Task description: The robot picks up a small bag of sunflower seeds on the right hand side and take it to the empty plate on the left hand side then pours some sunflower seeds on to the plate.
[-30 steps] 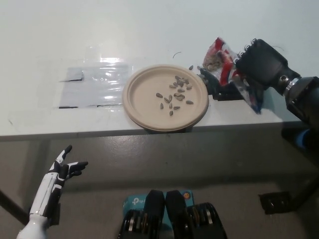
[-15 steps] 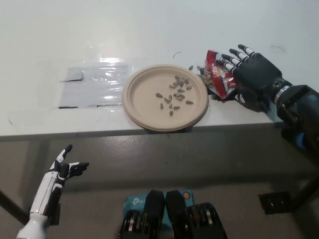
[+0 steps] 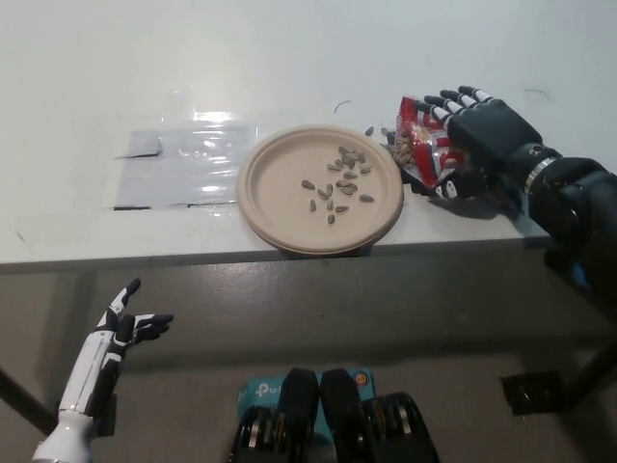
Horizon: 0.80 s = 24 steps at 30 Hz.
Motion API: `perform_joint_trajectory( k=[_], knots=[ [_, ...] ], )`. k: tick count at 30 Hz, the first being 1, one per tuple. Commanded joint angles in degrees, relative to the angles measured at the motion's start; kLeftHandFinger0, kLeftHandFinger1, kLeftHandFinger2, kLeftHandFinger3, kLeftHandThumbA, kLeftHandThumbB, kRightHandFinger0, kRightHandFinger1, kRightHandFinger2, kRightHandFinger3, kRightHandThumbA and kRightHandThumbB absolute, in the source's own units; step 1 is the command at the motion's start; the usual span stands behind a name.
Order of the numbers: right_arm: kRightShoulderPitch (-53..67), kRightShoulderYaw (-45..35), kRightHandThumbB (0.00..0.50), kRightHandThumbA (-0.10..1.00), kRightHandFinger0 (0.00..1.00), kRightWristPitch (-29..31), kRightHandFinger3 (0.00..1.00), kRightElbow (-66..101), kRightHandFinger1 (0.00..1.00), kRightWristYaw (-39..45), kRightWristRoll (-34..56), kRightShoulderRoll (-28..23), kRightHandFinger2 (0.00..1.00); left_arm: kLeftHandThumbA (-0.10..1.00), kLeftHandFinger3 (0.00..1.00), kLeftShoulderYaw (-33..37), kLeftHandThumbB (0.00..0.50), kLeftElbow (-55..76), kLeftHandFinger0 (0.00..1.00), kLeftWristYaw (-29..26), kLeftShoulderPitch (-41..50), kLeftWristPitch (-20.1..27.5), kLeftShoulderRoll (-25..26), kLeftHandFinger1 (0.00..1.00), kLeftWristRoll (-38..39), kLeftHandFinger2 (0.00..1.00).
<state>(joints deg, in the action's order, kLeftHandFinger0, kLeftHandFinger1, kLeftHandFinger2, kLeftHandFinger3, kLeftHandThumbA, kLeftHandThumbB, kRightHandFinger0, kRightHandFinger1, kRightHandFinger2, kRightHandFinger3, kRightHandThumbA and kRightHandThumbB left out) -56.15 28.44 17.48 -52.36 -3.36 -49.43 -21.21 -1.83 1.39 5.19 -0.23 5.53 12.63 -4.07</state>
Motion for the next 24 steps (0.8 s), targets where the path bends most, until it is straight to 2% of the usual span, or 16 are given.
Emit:
perform_joint_trajectory(
  k=[1, 5, 7, 10, 12, 14, 15, 16, 17, 18, 19, 20, 22, 23, 24],
  knots=[
    [-0.8, -9.9, 0.5, 0.87, 1.0, -13.9, 1.0, 27.1, 1.0, 30.4, 26.1, -6.9, 1.0, 1.0, 1.0, -0.4, 0.223, 1.8, 0.81, 0.4, -0.4, 0.3, 0.8, 0.71, 0.8, 0.68],
    [0.6, -11.7, 0.5, 0.86, 1.0, -20.1, 1.0, 36.6, 1.0, 37.5, 32.3, -9.1, 1.0, 1.0, 1.0, -0.5, 0.206, 1.2, 0.79, 0.4, -0.6, 1.2, 0.8, 0.7, 0.9, 0.66],
    [1.2, -12.1, 0.5, 0.85, 1.0, -22.3, 1.0, 39.6, 1.0, 39.6, 34.3, -9.8, 1.0, 1.0, 1.0, -0.5, 0.214, 1.2, 0.78, -0.1, -0.8, 0.8, 0.6, 0.69, 0.3, 0.67],
    [1.7, -12.8, 0.5, 0.75, 1.0, -25.3, 1.0, 42.4, 1.0, 43.6, 38.6, -10.7, 1.0, 1.0, 1.0, -0.7, 0.193, 1.5, 0.78, -0.5, -1.2, 0.8, 0.5, 0.71, 0.1, 0.69],
    [2.4, -13.0, 0.5, 0.71, 1.0, -26.3, 1.0, 44.1, 1.0, 44.9, 40.2, -11.3, 1.0, 1.0, 1.0, -0.8, 0.205, 1.5, 0.79, -0.3, -1.2, 0.6, 0.4, 0.71, 0.8, 0.69],
    [3.4, -13.7, 0.5, 0.76, 1.0, -27.2, 1.0, 46.3, 1.0, 45.8, 41.7, -12.6, 1.0, 1.0, 1.0, -1.0, 0.215, 1.2, 0.81, -0.3, -1.6, 1.1, 0.2, 0.73, 1.5, 0.69],
    [4.2, -15.4, 0.5, 0.72, 1.0, -28.1, 1.0, 47.7, 1.0, 45.1, 44.4, -12.3, 1.0, 1.0, 1.0, -1.1, 0.226, 1.2, 0.82, -0.2, -1.6, 1.1, 0.1, 0.73, 1.8, 0.69],
    [5.9, -18.1, 0.476, 0.97, 1.0, -29.0, 1.0, 51.3, 1.0, 42.7, 47.0, -12.2, 1.0, 1.0, 1.0, -1.1, 0.227, 1.3, 0.83, -0.3, -1.6, 1.0, 0.0, 0.73, 1.9, 0.68],
    [7.7, -19.9, 0.473, 1.0, 1.0, -28.9, 1.0, 55.5, 1.0, 39.2, 46.2, -12.7, 1.0, 1.0, 1.0, -1.0, 0.232, 1.1, 0.83, -0.5, -1.6, 1.3, -0.3, 0.73, 1.5, 0.68],
    [8.5, -21.2, 0.465, 1.0, 1.0, -28.4, 1.0, 57.0, 1.0, 37.5, 46.4, -12.5, 1.0, 1.0, 1.0, -0.9, 0.234, 1.0, 0.83, -0.6, -1.8, 1.3, -0.5, 0.73, 1.6, 0.68],
    [10.9, -23.8, 0.418, 1.0, 1.0, -25.8, 1.0, 60.7, 1.0, 32.8, 46.5, -11.7, 1.0, 1.0, 1.0, -0.7, 0.235, 0.6, 0.83, -0.8, -2.0, 1.6, -1.1, 0.74, 1.5, 0.68],
    [14.4, -27.3, 0.435, 1.0, 1.0, -24.5, 1.0, 67.1, 1.0, 27.2, 46.0, -10.7, 1.0, 1.0, 1.0, -0.3, 0.233, -0.2, 0.82, -1.1, -2.5, 2.3, -2.0, 0.74, 1.4, 0.69],
    [20.9, -30.8, 0.358, 1.0, 1.0, -18.9, 1.0, 77.2, 1.0, 19.2, 46.5, -8.4, 1.0, 1.0, 1.0, 0.1, 0.234, -1.5, 0.79, -1.2, -3.0, 3.8, -3.0, 0.74, 1.5, 0.71],
    [25.5, -31.9, 0.359, 1.0, 1.0, -16.7, 1.0, 83.2, 1.0, 15.3, 46.5, -6.3, 1.0, 1.0, 1.0, 0.2, 0.235, -2.6, 0.77, -1.0, -3.2, 5.0, -3.4, 0.74, 2.2, 0.73],
    [25.7, -32.2, 0.36, 1.0, 1.0, -16.9, 1.0, 83.9, 1.0, 15.3, 46.6, -6.2, 1.0, 1.0, 1.0, 0.3, 0.235, -3.1, 0.77, -1.0, -3.3, 5.4, -3.8, 0.74, 2.3, 0.74]
  ],
)
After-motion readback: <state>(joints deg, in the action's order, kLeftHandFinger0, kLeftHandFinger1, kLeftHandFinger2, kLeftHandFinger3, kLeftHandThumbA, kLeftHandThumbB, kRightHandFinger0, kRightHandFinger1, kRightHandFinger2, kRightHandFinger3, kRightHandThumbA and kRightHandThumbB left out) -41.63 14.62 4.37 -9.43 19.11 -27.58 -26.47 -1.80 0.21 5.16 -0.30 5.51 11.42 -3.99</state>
